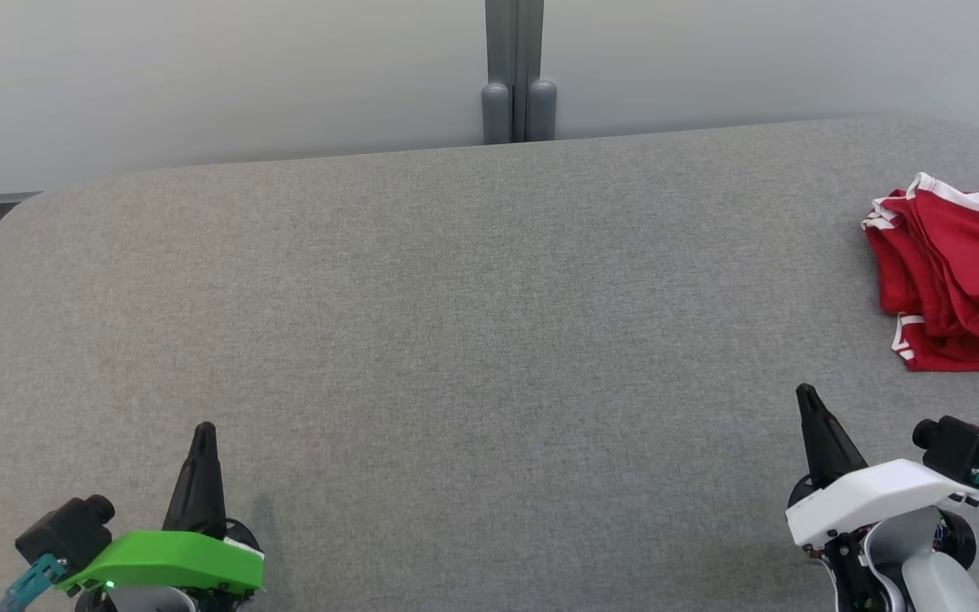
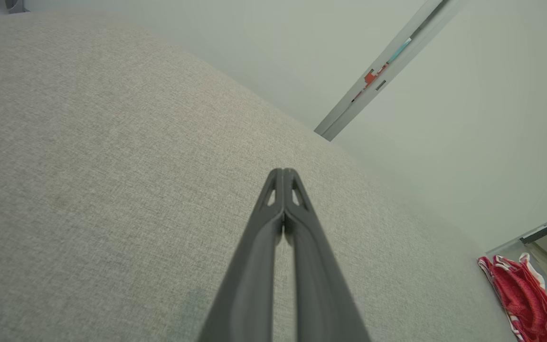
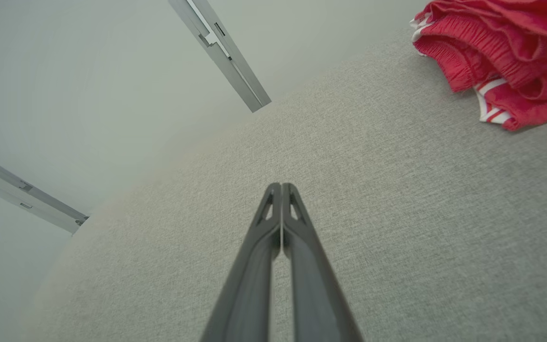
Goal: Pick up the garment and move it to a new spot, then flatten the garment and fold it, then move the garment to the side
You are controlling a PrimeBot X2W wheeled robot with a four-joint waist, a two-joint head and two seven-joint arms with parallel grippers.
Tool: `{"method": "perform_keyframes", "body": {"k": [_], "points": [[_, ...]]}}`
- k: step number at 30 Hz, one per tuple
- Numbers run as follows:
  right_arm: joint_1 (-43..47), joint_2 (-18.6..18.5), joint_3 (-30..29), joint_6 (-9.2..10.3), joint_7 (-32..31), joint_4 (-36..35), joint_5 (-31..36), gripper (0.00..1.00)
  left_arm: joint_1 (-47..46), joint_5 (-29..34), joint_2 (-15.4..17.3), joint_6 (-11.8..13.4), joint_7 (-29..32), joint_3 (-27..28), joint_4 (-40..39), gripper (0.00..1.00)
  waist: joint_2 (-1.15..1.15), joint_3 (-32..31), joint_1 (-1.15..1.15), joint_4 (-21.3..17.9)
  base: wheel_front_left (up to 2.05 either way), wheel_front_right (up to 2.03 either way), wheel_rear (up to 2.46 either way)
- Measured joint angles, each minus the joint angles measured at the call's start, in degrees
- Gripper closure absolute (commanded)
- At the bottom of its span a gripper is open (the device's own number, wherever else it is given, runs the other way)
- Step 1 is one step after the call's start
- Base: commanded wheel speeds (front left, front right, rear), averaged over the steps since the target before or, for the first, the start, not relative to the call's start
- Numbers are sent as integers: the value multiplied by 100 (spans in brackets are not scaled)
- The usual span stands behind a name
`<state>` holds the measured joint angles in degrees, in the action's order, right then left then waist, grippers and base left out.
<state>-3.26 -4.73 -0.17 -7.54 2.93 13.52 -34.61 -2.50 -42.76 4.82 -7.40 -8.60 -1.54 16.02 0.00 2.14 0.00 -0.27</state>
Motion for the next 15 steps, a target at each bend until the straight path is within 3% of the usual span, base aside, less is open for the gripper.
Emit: {"method": "perform_keyframes", "body": {"k": [15], "points": [[-56,41,-134,1,-208,7,-1223,100,-45,-1066,-36,0,321,164,-44,100,0,-29,0,4,0,0,0]]}}
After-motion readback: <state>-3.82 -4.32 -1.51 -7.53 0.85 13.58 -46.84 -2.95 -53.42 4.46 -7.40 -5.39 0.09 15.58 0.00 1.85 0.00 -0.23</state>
